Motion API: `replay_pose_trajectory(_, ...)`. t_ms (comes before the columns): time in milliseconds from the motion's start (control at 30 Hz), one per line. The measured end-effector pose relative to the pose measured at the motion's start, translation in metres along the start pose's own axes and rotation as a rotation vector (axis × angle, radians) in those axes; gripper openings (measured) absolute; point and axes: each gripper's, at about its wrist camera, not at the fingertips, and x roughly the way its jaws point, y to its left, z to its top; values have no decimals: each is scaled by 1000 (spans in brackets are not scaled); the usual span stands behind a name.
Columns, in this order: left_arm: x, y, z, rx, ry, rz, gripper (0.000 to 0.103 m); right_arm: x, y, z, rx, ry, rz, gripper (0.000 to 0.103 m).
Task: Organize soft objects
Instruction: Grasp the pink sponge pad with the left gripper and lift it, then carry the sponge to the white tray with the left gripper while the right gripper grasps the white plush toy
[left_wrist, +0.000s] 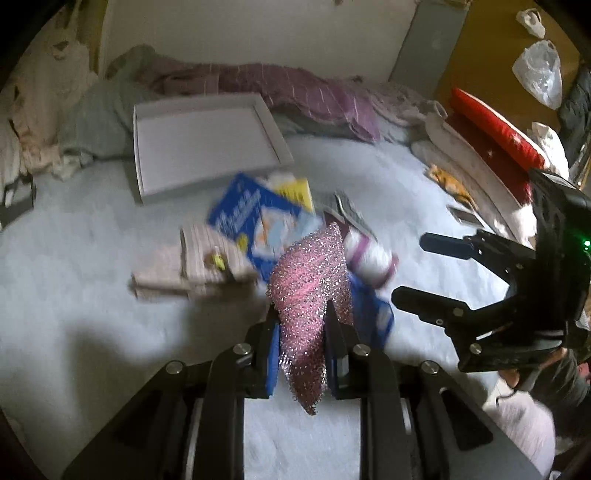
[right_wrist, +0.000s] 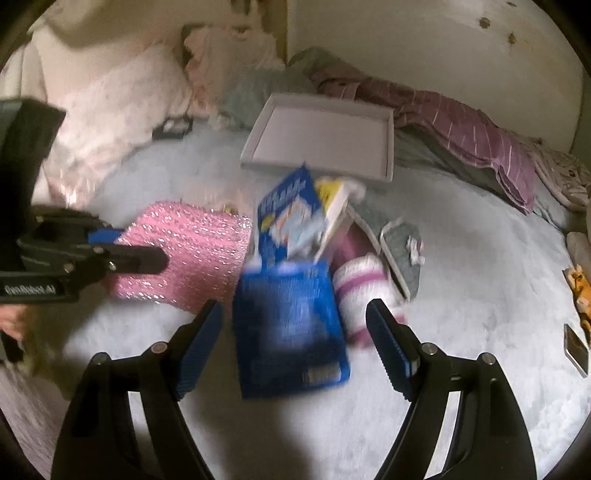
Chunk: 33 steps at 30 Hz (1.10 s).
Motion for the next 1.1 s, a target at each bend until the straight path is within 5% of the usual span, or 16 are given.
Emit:
replay_pose_trajectory(167,5,9,49,-25,-21,32,18,-1,-16,40,103,-89,-133,80)
replay_pose_trajectory(367,13,20,112,-53,0,66,18,13,-54,97,295,-85,42,78)
replay_pose_trajectory(600,28,44,158,-167,-13,74,19,53,-78,145,484,101,267,74)
replay_pose_trajectory(700,38,55,166,-185,-42,39,19,76,-88,154,571,208,254,74)
replay_pose_trajectory(833,62,69,169,-206,-56,47,19,97,-93,161,549,198,168,73)
replay_pose_trajectory(1000,89,85,173,-201,-77,67,19,134,-116,155,641,205,225,60)
replay_pose_trajectory(1100,101,95,171,-222,-33,53,19,157,-122,152,660,287,204,54)
